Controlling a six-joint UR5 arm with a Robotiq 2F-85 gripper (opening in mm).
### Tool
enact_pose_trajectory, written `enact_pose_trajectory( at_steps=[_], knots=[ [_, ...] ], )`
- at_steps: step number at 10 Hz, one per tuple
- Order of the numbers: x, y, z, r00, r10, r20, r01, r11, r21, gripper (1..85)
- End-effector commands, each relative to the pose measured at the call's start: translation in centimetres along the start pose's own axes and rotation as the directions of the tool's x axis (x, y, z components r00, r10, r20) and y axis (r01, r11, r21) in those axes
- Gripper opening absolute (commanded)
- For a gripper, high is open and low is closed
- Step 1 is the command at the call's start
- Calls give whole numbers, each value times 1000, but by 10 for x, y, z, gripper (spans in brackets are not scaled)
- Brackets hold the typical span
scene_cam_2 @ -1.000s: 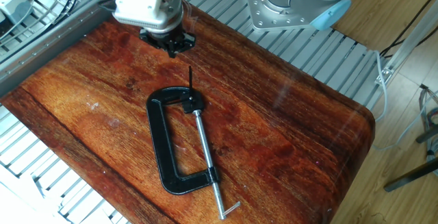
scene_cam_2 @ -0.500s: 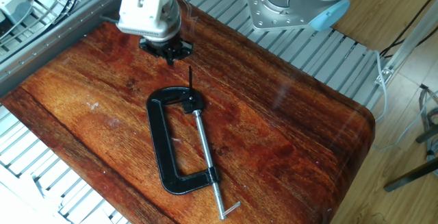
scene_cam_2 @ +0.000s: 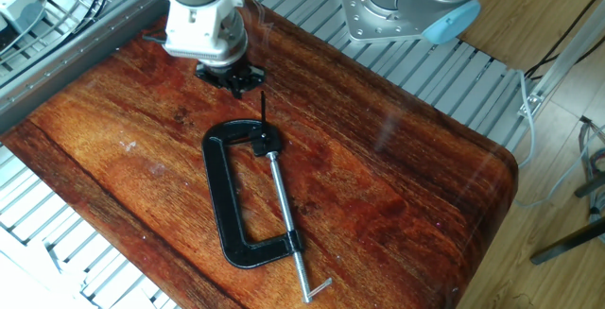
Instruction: Turn the hands of a clock
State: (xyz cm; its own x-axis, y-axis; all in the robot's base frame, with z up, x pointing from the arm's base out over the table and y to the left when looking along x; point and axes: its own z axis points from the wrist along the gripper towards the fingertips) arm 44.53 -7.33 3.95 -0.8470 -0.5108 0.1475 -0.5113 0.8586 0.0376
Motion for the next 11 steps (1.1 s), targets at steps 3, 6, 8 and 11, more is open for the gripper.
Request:
enact_pose_trajectory(
  at_steps=[3, 6, 8, 11],
  knots=[
    [-2, 29, 18, 999, 46, 23, -45, 997, -63, 10],
    [4, 46, 20, 997, 76, 5, -75, 992, -101, 10],
    [3, 55, 22, 995, 96, 5, -95, 990, -106, 10],
    [1, 64, 19, 993, 117, -6, -117, 986, -118, 10]
  ],
)
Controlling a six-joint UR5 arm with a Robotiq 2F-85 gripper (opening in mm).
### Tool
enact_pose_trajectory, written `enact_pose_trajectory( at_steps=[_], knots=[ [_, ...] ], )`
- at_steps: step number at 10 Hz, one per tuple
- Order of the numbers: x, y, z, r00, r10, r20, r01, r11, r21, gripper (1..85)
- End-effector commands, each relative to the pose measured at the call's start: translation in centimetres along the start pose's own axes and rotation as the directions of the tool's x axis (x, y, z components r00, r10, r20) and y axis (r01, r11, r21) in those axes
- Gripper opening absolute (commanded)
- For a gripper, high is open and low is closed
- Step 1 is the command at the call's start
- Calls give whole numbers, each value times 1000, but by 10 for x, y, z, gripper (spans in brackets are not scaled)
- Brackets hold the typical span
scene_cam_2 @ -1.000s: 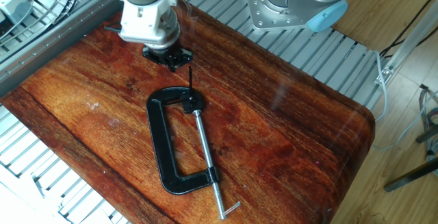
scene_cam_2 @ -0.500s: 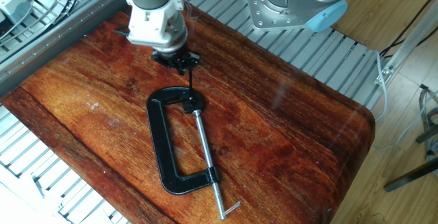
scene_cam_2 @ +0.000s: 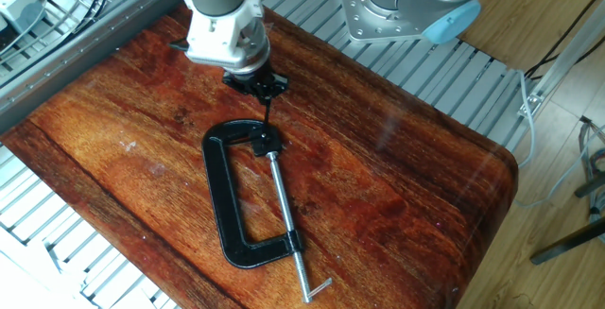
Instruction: Turn the hands of a clock
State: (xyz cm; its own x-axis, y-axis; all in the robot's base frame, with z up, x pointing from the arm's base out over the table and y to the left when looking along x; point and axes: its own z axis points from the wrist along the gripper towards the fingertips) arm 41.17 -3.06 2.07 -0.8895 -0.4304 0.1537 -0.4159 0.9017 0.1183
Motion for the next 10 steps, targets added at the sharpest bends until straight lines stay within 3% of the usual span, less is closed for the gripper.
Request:
enact_pose_trajectory(
  at_steps=[1, 10],
  knots=[
    [-2, 16, -5, 999, 36, -9, -37, 999, -28, 10],
    [-16, 48, -15, 993, 116, -26, -118, 989, -84, 10]
  ],
)
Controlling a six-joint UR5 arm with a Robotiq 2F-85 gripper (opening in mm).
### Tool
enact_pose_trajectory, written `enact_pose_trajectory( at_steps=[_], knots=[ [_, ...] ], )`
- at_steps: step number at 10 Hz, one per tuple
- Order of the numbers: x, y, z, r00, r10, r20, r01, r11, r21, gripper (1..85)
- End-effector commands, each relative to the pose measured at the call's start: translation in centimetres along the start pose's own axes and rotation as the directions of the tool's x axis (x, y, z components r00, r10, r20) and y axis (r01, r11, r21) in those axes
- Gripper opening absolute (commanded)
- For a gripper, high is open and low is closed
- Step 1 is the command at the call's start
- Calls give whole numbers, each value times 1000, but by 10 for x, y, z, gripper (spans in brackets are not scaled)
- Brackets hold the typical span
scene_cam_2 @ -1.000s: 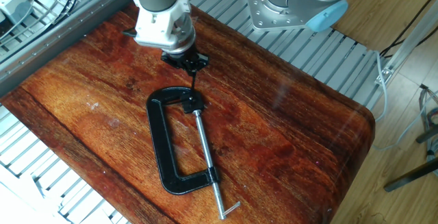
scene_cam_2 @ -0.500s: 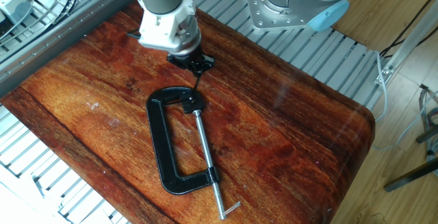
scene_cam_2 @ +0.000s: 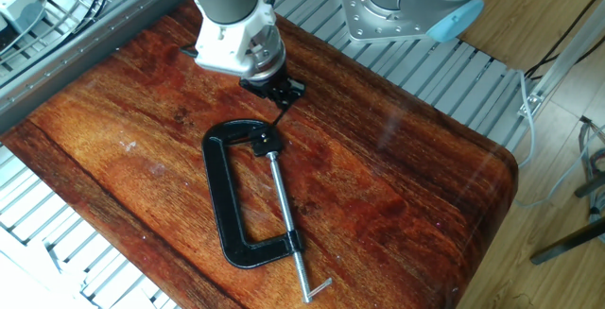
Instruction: Turn the hands of a clock
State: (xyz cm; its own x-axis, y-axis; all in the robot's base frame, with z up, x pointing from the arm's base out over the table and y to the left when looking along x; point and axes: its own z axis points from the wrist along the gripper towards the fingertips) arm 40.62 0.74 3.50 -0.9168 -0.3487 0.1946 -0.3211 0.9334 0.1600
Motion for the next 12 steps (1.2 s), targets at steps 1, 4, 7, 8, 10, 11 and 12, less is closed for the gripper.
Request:
enact_pose_trajectory(
  at_steps=[1, 4, 7, 8, 10, 11, 12],
  knots=[
    [-9, 14, -3, 999, 38, 10, -37, 999, -36, 10],
    [-21, 23, -5, 998, 68, 11, -68, 997, -42, 10],
    [-32, 25, -2, 996, 86, 17, -85, 996, -39, 10],
    [-36, 25, -2, 995, 94, 18, -93, 995, -39, 10],
    [-39, 23, -4, 995, 100, 10, -100, 995, -13, 10],
    [-41, 22, -5, 995, 100, 9, -100, 995, -6, 10],
    [-41, 22, -6, 995, 100, 9, -100, 995, -6, 10]
  ],
)
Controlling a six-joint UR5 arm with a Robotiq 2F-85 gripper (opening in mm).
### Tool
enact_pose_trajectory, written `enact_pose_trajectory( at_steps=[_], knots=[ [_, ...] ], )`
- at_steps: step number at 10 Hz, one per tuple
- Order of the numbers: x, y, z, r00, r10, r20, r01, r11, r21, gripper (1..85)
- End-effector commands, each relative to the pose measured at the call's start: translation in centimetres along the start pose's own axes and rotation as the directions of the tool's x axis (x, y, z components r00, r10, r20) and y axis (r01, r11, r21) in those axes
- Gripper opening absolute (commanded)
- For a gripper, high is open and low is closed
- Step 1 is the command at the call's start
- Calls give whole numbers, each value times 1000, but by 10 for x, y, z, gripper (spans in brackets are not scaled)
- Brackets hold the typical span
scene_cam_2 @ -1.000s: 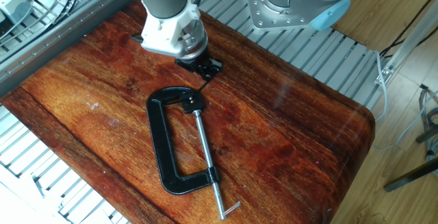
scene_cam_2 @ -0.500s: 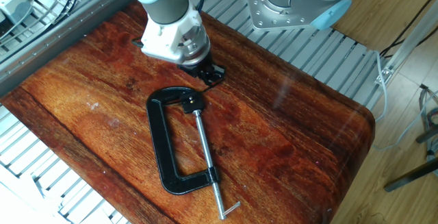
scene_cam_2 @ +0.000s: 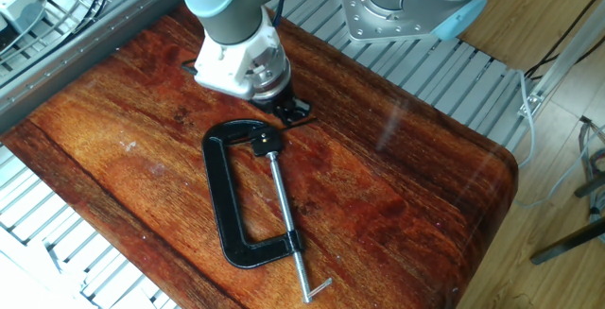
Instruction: Turn the hands of a clock
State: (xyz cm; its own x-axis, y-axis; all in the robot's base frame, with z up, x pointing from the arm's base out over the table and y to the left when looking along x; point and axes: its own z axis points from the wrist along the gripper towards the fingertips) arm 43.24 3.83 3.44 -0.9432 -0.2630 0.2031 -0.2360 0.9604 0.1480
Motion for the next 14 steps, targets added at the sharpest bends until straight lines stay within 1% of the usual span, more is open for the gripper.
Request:
enact_pose_trajectory(
  at_steps=[1, 3, 6, 8, 10, 11, 12, 13, 14],
  knots=[
    [-7, 1, -3, 1000, 10, 4, -10, 1000, 1, 10],
    [-10, 0, -4, 1000, 11, 4, -11, 1000, -2, 10],
    [-9, -2, -7, 1000, 16, 4, -16, 1000, -2, 10],
    [5, -7, -12, 998, 40, -42, -40, 999, 11, 10],
    [19, -15, -28, 995, 49, -84, -49, 999, 4, 10],
    [24, -18, -34, 994, 58, -94, -59, 998, -2, 10],
    [24, -25, -39, 993, 70, -91, -69, 998, 11, 10],
    [16, -35, -43, 995, 86, -50, -84, 996, 36, 10],
    [5, -44, -50, 992, 124, 8, -124, 990, 59, 10]
  ],
)
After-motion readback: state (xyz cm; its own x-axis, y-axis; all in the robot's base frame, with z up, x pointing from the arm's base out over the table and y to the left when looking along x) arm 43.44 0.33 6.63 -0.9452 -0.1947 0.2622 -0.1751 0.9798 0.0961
